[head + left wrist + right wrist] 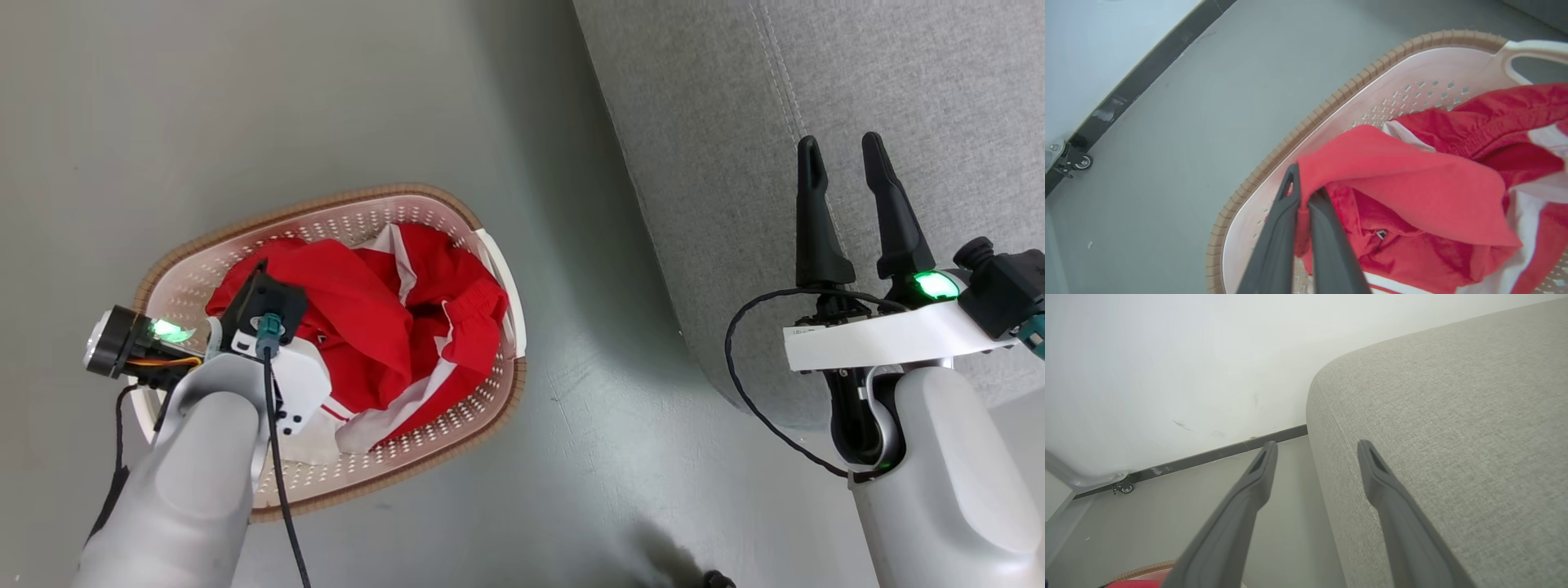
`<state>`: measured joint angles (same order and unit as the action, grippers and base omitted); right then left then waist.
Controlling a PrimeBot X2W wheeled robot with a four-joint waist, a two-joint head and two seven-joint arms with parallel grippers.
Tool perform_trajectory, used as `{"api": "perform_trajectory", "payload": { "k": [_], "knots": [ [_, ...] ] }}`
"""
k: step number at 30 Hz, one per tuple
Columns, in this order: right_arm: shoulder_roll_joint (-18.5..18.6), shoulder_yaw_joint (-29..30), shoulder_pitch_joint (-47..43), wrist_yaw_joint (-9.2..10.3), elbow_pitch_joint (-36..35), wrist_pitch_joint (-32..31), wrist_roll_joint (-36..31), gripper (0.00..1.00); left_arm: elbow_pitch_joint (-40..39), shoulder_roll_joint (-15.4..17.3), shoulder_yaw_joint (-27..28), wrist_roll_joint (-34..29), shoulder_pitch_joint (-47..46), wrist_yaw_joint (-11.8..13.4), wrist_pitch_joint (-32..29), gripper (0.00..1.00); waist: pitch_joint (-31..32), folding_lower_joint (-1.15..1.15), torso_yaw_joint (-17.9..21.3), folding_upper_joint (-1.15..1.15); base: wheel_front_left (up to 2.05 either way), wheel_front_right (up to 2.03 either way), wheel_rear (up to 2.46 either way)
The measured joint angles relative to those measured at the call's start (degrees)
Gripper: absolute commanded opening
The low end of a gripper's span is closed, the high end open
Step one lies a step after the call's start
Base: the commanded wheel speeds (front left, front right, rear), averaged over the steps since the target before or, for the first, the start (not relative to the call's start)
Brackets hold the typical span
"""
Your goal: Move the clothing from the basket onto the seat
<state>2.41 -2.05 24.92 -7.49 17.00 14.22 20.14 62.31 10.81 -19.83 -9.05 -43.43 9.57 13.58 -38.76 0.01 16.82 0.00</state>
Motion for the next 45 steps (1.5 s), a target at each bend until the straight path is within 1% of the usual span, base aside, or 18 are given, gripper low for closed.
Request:
{"api": "perform_trajectory", "payload": {
  "k": [8,14,16,24,32,34,45],
  "knots": [
    [0.03,0.67,-0.02,0.00,0.52,0.03,-0.92,1.00,-2.46,-0.71,0.90,1.85,1.98,0.00,0.56,0.00,2.81,0.00,-1.51,0.00,0.00,0.00,0.00],
    [0.07,1.13,-0.07,0.00,1.60,0.07,-2.54,1.00,-4.68,-2.63,0.85,2.47,2.71,0.00,0.56,0.00,5.08,0.00,-2.71,0.00,0.00,0.00,0.00],
    [0.07,1.14,-0.07,0.00,1.70,0.07,-2.65,1.00,-5.59,-2.60,1.04,3.26,3.26,0.00,0.56,0.00,5.88,0.00,-3.14,0.00,0.00,0.00,0.00],
    [0.09,1.46,-0.19,0.00,2.24,0.07,-3.65,1.00,-11.68,-3.37,3.05,6.01,4.99,0.03,0.56,0.00,9.20,0.00,-5.01,0.00,0.00,0.00,0.00],
    [0.14,1.63,-0.39,0.00,3.64,0.07,-6.28,1.00,-17.71,-3.79,5.48,9.04,8.60,0.60,0.57,0.00,13.41,0.00,-7.23,0.00,0.00,0.00,0.00],
    [0.15,1.68,-0.61,0.00,3.75,0.07,-6.56,1.00,-19.03,-3.87,5.49,9.09,9.49,1.01,0.57,0.00,14.42,0.00,-7.70,0.00,0.00,0.00,0.00],
    [0.24,1.91,-4.75,0.01,5.57,0.07,-7.65,1.00,-25.13,-4.08,6.21,10.96,15.12,1.09,0.57,0.00,20.34,0.00,-10.19,0.00,0.00,0.00,0.00]
  ]
}}
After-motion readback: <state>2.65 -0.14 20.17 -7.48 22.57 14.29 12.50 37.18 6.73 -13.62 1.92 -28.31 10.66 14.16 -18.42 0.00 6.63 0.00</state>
